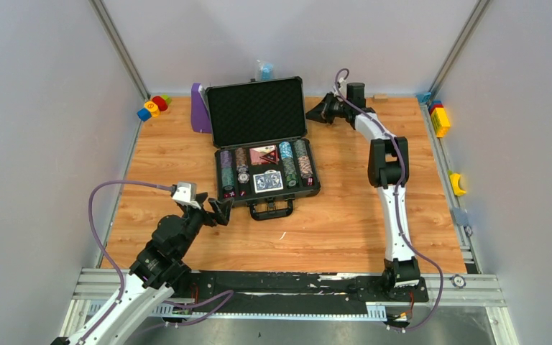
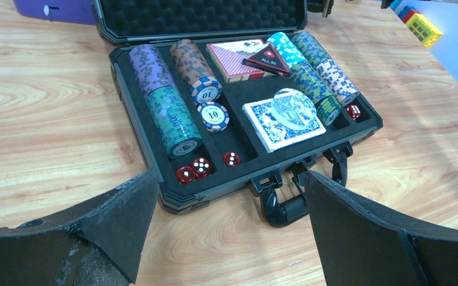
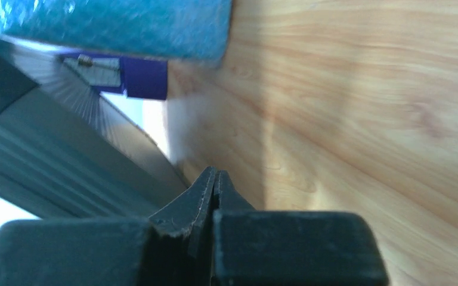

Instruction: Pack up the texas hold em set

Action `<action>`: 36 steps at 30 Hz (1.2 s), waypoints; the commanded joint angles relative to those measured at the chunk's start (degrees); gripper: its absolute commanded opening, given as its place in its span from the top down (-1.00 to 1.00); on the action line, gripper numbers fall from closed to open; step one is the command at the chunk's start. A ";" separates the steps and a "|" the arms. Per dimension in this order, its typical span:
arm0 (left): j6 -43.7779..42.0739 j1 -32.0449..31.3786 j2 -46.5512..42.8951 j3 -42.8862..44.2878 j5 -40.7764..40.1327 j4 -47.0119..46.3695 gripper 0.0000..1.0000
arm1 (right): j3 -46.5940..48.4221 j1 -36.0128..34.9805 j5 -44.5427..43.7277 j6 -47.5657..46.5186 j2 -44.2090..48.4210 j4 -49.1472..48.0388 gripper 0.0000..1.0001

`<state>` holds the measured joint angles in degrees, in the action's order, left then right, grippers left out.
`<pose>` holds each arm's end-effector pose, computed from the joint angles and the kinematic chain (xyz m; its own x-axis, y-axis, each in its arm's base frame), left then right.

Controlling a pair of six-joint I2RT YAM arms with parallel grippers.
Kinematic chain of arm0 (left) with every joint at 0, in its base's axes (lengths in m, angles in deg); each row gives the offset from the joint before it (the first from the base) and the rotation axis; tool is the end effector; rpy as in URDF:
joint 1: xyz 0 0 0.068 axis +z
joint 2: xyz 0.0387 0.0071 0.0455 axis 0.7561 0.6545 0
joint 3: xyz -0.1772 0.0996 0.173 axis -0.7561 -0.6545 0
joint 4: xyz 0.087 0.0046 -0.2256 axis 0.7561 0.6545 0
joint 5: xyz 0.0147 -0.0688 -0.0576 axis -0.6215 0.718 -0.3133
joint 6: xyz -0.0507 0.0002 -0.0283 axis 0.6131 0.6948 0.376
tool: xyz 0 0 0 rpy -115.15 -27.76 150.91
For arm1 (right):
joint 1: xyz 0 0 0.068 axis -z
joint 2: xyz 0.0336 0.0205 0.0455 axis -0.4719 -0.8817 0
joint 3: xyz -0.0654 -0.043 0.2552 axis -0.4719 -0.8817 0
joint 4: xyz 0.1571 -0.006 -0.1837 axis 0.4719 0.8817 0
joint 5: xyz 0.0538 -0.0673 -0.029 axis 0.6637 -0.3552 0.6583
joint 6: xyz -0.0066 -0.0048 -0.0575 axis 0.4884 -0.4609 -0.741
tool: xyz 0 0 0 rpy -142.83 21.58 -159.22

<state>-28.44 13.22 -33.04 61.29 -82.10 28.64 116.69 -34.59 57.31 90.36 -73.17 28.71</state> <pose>0.0872 -0.0495 0.2125 -0.2080 -0.2855 -0.9355 0.2952 0.8935 -0.3384 0.5601 0.0939 0.1301 -0.8741 0.3846 -0.2968 -0.0888 0.4741 0.8760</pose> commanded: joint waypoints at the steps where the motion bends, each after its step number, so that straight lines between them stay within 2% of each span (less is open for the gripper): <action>1: -1.27 0.30 -0.16 -0.20 1.05 -2.28 -1.00 | 3.67 -0.86 13.50 -1.23 0.27 -6.66 1.00; 12: -1.45 0.28 -0.01 -0.23 2.18 -2.60 -1.00 | -1.72 -3.82 28.56 -9.27 4.64 -8.97 1.00; 23: -2.46 0.28 0.78 -0.10 5.35 -3.28 -1.00 | -13.84 -5.19 29.14 -18.91 16.48 -8.97 1.00; 36: -0.80 0.22 3.08 3.08 8.18 -1.25 -1.00 | -19.77 -6.16 27.48 -22.68 24.51 -7.43 1.00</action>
<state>-29.84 13.22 -29.80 61.31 -75.89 27.44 99.40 -39.38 81.07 70.82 -53.87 20.73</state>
